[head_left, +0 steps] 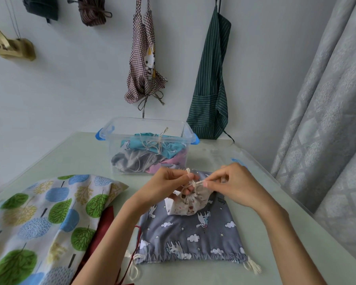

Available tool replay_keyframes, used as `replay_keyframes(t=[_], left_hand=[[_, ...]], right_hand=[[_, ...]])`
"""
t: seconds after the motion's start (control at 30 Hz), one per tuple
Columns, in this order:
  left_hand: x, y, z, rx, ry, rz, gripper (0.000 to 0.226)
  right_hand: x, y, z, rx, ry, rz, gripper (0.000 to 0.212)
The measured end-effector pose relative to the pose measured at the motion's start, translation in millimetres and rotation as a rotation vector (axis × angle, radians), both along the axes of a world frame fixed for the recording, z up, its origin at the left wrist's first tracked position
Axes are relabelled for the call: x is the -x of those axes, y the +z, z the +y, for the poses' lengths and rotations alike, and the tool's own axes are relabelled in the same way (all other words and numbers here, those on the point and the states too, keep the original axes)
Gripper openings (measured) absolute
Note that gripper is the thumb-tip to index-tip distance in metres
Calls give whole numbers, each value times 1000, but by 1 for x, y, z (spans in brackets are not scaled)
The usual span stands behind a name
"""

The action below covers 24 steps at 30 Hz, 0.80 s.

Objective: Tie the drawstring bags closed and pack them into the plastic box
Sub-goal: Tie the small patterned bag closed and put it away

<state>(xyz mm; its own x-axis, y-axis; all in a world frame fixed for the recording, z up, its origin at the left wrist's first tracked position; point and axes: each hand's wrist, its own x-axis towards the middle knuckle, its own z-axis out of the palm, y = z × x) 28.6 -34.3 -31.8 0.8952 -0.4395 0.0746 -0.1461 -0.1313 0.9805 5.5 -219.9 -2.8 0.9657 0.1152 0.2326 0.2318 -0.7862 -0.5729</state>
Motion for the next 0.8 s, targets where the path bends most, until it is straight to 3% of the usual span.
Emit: replay_keyframes(t=[0.17, 0.3, 0.4, 0.53, 0.63, 0.8], left_hand=[[2, 2, -3, 22, -54, 43, 24], [-1, -5, -7, 171, 104, 132, 26], [-2, -3, -3, 289, 118, 240, 24], [0, 5, -3, 399, 30, 381, 17], [1, 7, -3, 417, 18, 404, 9], [0, 8, 4, 342, 60, 308, 16]], right_hand=[[4, 1, 6, -23, -120, -167, 3], [2, 0, 16, -189, -159, -249, 13], [4, 9, 9, -374, -65, -96, 12], [17, 19, 5, -344, 199, 148, 2], [19, 19, 8, -257, 226, 173, 3], [14, 17, -2, -163, 175, 96, 7]])
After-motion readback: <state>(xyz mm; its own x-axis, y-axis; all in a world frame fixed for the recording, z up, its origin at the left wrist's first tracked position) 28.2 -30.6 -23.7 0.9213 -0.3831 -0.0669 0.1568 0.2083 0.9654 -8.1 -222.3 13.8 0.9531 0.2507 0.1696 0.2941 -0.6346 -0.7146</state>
